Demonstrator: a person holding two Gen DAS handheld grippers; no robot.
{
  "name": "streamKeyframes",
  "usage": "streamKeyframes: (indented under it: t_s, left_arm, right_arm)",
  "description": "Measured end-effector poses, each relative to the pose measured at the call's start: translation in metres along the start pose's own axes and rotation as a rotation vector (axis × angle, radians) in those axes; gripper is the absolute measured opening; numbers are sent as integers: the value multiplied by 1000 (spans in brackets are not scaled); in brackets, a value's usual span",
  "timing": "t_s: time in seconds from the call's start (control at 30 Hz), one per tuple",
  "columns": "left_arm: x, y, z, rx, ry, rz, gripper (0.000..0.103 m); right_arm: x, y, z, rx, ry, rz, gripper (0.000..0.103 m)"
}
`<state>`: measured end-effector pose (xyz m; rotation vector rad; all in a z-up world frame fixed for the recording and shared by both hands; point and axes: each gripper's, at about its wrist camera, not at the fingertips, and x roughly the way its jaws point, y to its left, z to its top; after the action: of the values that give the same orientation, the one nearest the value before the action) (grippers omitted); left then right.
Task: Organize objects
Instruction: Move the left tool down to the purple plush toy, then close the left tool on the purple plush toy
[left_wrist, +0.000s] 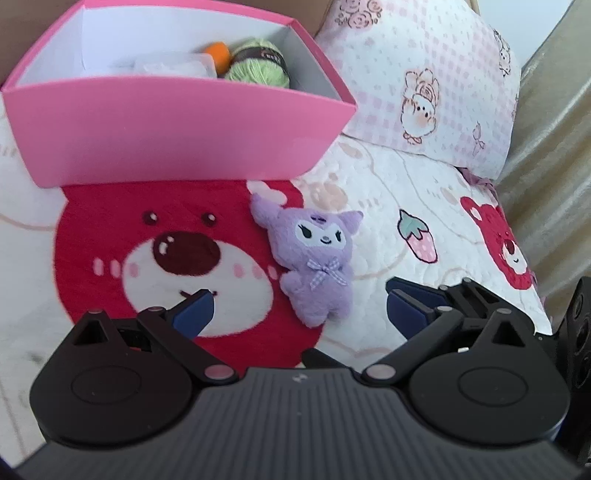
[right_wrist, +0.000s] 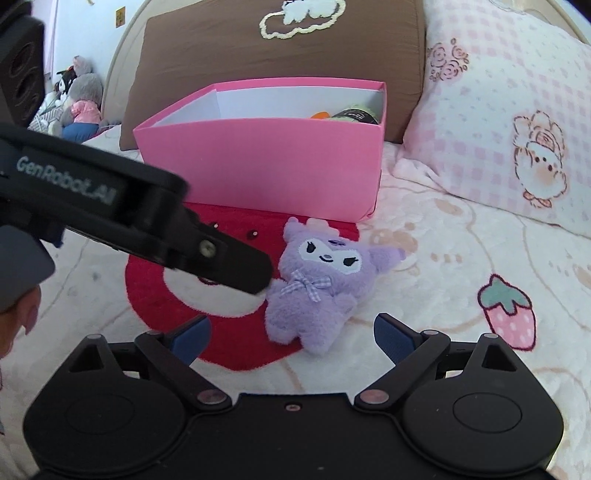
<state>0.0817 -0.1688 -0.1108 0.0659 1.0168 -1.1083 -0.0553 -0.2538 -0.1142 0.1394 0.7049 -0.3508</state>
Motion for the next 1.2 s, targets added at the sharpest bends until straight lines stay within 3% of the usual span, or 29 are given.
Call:
streamKeyframes:
  t_s: [0.17, 0.47, 0.67, 0.83, 0.9, 1.1, 1.2]
  left_arm:
    - [10, -1, -4, 22, -21, 17, 101]
    - [23, 5, -7, 9, -32, -15, 100]
    - [32, 7, -1, -26, -38, -59, 98]
    - [40, 4, 1, -15, -49, -60, 84]
    - [44, 4, 2, -19, -39, -65, 71]
    - [50, 5, -1, -29, -22, -77, 46]
    - [52, 3, -3, -7, -27, -56, 41]
  right_arm:
    - [10, 0, -1, -12, 20, 9, 96]
    - [23, -1, 5, -73, 37, -17, 91]
    - [29, -21, 10, 29, 46, -9, 90]
    - [35, -27, 12, 79, 84, 39, 84]
    - [35, -27, 12, 85, 85, 40, 80]
    - [35, -23, 10, 75, 76, 67, 61]
    - [35, -15, 9, 26, 67, 42, 59]
